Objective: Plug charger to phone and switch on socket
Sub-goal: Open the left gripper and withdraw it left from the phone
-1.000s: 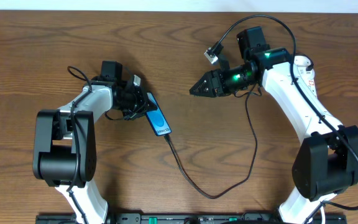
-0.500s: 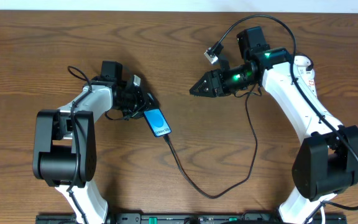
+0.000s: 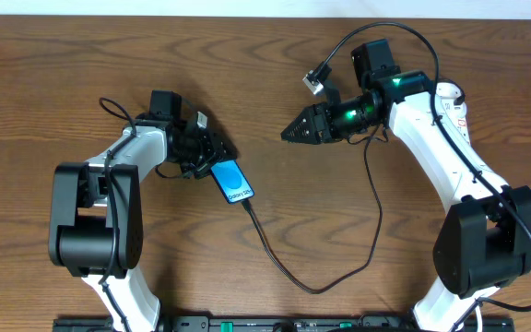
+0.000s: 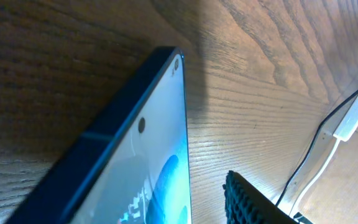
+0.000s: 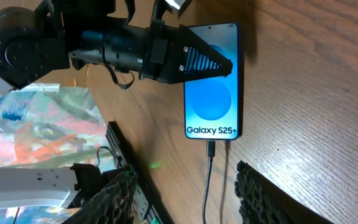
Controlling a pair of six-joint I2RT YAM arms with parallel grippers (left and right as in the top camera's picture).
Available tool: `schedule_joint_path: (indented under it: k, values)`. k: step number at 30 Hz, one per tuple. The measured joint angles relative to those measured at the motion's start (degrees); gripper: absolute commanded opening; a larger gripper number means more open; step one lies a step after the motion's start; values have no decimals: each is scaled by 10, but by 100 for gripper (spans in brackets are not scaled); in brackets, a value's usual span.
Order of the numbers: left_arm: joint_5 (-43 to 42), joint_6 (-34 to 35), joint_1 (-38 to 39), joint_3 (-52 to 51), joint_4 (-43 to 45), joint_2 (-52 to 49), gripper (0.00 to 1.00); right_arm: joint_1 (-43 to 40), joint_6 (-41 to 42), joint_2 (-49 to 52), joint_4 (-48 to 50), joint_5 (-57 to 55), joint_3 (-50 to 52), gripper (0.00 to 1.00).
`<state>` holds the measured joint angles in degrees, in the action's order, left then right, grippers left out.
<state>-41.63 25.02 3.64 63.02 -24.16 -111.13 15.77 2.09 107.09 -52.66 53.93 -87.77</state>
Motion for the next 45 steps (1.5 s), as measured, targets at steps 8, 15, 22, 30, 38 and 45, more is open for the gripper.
schedule_joint_path:
  k: [8, 15, 22, 30, 38, 45]
  values:
    - [1, 0, 0, 1, -16, 0, 53, 0, 0, 0, 0, 0, 0, 52]
    - [18, -5, 0, 11, -52, 0, 54, 0, -2, 0, -2, 0, 0, 52]
    - [79, -11, 0, 19, -90, 13, 54, 0, -5, 0, -5, 0, 0, 52]
    - [119, -13, 0, 19, -99, 21, 54, 0, -12, 0, -6, -1, 0, 52]
    - [133, -13, 0, 19, -105, 23, 54, 0, -14, 0, -15, -13, 0, 52]
    - [159, -15, 0, 19, -133, 54, 54, 0, -21, 0, -25, -15, 0, 52]
